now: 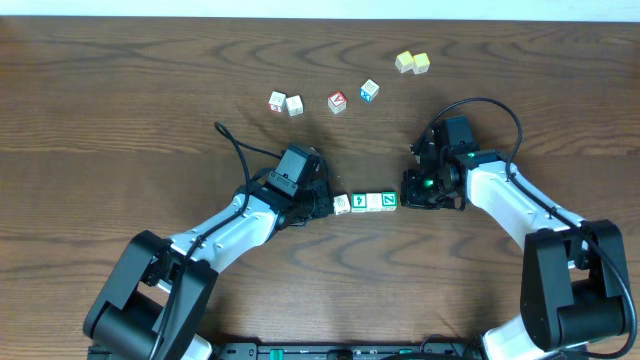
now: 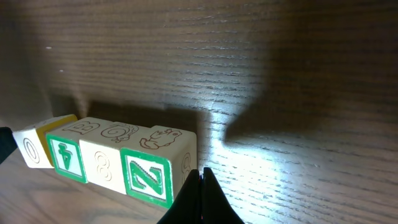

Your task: Lift 4 blocks

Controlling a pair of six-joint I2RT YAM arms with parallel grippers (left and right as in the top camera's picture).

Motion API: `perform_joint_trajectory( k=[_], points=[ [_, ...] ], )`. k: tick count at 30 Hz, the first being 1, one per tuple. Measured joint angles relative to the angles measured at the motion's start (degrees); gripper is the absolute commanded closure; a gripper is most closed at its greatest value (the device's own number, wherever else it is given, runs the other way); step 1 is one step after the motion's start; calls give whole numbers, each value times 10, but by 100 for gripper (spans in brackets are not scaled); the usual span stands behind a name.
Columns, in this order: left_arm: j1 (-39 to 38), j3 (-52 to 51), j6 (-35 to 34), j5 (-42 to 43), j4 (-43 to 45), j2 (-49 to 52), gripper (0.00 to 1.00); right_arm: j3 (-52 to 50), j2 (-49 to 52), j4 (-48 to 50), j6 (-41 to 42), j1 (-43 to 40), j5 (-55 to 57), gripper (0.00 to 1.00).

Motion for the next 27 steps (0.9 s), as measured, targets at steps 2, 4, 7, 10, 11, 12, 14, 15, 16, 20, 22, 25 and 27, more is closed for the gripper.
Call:
perform_joint_trajectory(
  k=[2,4,7,10,11,12,14,15,16,20,22,25,27],
  points=[
    [0,0,0,-11,-4,0,93,0,4,0,0,0,2,99],
    [0,0,-2,-17,-6,0,93,0,7,1,0,0,3,99],
    [0,0,-8,-22,-5,0,93,0,8,3,1,0,5,99],
    [0,0,-17,-25,0,1,93,0,8,3,4,0,5,99],
    [0,0,-19,-25,5,3,93,0,8,5,4,0,5,99],
    [0,0,-20,-24,12,7,93,0,8,6,4,0,5,99],
    [0,0,-24,-16,26,14,93,0,8,7,4,0,5,99],
    [0,0,-26,-12,30,17,93,0,8,7,4,0,5,99],
    [0,0,-27,-9,31,19,93,0,8,8,4,0,5,99],
    [0,0,-29,1,34,20,93,0,8,9,5,0,5,99],
    [0,0,-30,3,34,20,93,-1,8,14,7,0,5,99],
    [0,0,-32,3,33,21,93,-6,8,24,10,1,5,99],
    [0,0,-36,3,33,21,93,-9,8,24,12,3,5,99]
  ],
)
